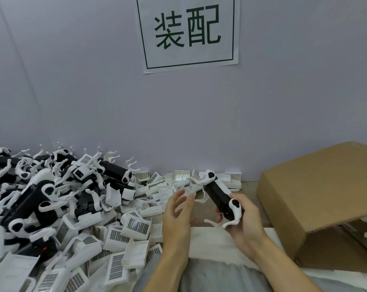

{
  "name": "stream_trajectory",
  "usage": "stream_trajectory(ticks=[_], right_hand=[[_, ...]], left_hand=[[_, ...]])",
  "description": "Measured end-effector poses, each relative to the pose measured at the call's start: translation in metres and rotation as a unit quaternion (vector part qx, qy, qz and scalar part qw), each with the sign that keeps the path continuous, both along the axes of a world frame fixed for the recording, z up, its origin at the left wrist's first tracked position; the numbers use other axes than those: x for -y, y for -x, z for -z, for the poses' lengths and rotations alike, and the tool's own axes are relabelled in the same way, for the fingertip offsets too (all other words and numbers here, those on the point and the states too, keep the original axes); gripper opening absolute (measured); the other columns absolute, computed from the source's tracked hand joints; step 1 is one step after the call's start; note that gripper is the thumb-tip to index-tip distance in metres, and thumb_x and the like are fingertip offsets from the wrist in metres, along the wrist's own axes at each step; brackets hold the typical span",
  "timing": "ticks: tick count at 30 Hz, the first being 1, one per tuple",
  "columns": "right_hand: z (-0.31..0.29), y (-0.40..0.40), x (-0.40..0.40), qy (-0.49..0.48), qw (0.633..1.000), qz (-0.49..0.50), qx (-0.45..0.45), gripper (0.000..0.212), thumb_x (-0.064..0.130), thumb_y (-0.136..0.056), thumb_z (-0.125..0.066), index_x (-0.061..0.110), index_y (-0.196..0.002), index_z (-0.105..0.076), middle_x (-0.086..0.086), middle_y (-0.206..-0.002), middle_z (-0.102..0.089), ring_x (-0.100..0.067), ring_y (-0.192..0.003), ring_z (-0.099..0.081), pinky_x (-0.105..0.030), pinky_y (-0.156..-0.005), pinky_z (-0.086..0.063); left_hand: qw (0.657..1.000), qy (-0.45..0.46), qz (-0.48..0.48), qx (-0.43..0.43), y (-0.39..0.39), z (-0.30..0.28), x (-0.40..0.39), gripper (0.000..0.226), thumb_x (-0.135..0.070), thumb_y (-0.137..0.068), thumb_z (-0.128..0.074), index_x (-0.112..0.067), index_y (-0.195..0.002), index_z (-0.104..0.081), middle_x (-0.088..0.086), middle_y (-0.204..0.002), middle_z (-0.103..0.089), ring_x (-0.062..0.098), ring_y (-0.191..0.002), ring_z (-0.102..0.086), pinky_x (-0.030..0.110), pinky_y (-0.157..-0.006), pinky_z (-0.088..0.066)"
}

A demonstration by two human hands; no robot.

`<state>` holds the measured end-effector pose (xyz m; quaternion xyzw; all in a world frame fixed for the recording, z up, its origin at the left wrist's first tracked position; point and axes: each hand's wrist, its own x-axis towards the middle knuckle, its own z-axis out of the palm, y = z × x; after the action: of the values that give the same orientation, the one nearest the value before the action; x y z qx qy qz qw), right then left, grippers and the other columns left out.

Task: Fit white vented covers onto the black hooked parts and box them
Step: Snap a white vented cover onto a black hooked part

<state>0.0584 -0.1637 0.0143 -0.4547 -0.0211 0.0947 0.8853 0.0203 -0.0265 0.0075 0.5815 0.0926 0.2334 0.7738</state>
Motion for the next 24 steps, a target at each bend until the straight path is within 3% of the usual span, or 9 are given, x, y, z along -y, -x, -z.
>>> stream_trajectory(ticks=[2, 5, 8, 11, 14, 19, 22, 24], right_hand=[[-0.001, 0.002, -0.003, -0.020, 0.999, -0.026, -0.004, 0.026, 0.020, -0.081, -0.059, 0.000, -0.096, -0.068, -0.015, -0.077, -0.058, -0.023, -0.065, -0.053, -0.060, -0.091, -0.045], [0.002, 0.002, -0.002, 0.009, 1.000, -0.024, 0.013, 0.024, 0.019, -0.089, -0.057, 0.000, -0.093, -0.071, -0.018, -0.081, -0.063, -0.024, -0.068, -0.058, -0.041, -0.074, -0.049], [0.007, 0.002, 0.000, 0.117, 0.986, 0.018, 0.120, 0.016, 0.008, -0.094, -0.058, 0.007, -0.099, -0.073, -0.011, -0.090, -0.070, -0.019, -0.077, -0.065, -0.034, -0.067, -0.056], [0.011, 0.004, -0.001, 0.259, 0.924, 0.073, 0.271, 0.038, -0.003, -0.083, -0.069, 0.022, -0.111, -0.066, 0.004, -0.098, -0.070, -0.008, -0.083, -0.067, -0.025, -0.067, -0.057], [0.010, 0.006, -0.002, 0.321, 0.874, 0.085, 0.354, 0.043, 0.007, -0.072, -0.072, 0.030, -0.108, -0.064, 0.011, -0.098, -0.068, -0.010, -0.092, -0.067, -0.022, -0.070, -0.056], [0.008, 0.008, -0.001, 0.428, 0.788, 0.124, 0.424, 0.047, 0.016, -0.075, -0.074, 0.036, -0.116, -0.062, 0.019, -0.110, -0.061, -0.005, -0.105, -0.061, -0.021, -0.086, -0.052], [0.006, 0.010, -0.004, 0.551, 0.690, 0.146, 0.445, 0.061, 0.033, -0.080, -0.069, 0.032, -0.138, -0.051, 0.018, -0.125, -0.044, -0.001, -0.120, -0.043, -0.022, -0.101, -0.043], [0.008, 0.011, -0.009, 0.618, 0.639, 0.134, 0.439, 0.070, 0.040, -0.082, -0.069, 0.033, -0.145, -0.037, 0.017, -0.133, -0.040, -0.004, -0.125, -0.038, -0.024, -0.102, -0.043]], left_hand=[[0.999, 0.011, 0.037, 0.010, 0.002, -0.002, 0.002, 0.030, -0.037, -0.086, -0.071, -0.032, -0.116, -0.070, -0.007, -0.113, -0.073, 0.014, -0.103, -0.070, 0.028, -0.073, -0.058], [0.998, 0.026, 0.048, 0.020, 0.005, -0.004, 0.003, 0.029, -0.045, -0.079, -0.071, -0.032, -0.105, -0.073, -0.005, -0.104, -0.076, 0.014, -0.096, -0.073, 0.027, -0.070, -0.058], [0.997, 0.071, 0.019, 0.006, 0.005, -0.007, 0.001, 0.038, -0.045, -0.081, -0.068, -0.021, -0.110, -0.070, -0.004, -0.107, -0.074, 0.017, -0.102, -0.071, 0.028, -0.069, -0.057], [0.991, 0.133, 0.016, -0.003, 0.005, -0.008, -0.001, 0.025, -0.033, -0.092, -0.065, -0.017, -0.112, -0.068, 0.006, -0.116, -0.070, 0.028, -0.105, -0.070, 0.034, -0.067, -0.060], [0.977, 0.207, 0.056, -0.010, 0.008, -0.012, -0.002, 0.050, -0.038, -0.079, -0.073, -0.008, -0.117, -0.064, 0.016, -0.111, -0.069, 0.035, -0.093, -0.074, 0.042, -0.065, -0.061], [0.966, 0.243, 0.085, -0.013, 0.010, -0.015, -0.005, 0.061, -0.031, -0.078, -0.075, 0.004, -0.125, -0.060, 0.022, -0.109, -0.072, 0.033, -0.082, -0.075, 0.038, -0.061, -0.061], [0.959, 0.275, 0.069, -0.022, 0.009, -0.016, -0.007, 0.055, -0.032, -0.075, -0.076, 0.001, -0.117, -0.065, 0.024, -0.113, -0.068, 0.030, -0.075, -0.076, 0.035, -0.056, -0.061], [0.959, 0.276, 0.062, -0.019, 0.008, -0.015, -0.008, 0.052, -0.034, -0.069, -0.076, -0.002, -0.108, -0.067, 0.020, -0.101, -0.071, 0.027, -0.069, -0.076, 0.032, -0.052, -0.060]])
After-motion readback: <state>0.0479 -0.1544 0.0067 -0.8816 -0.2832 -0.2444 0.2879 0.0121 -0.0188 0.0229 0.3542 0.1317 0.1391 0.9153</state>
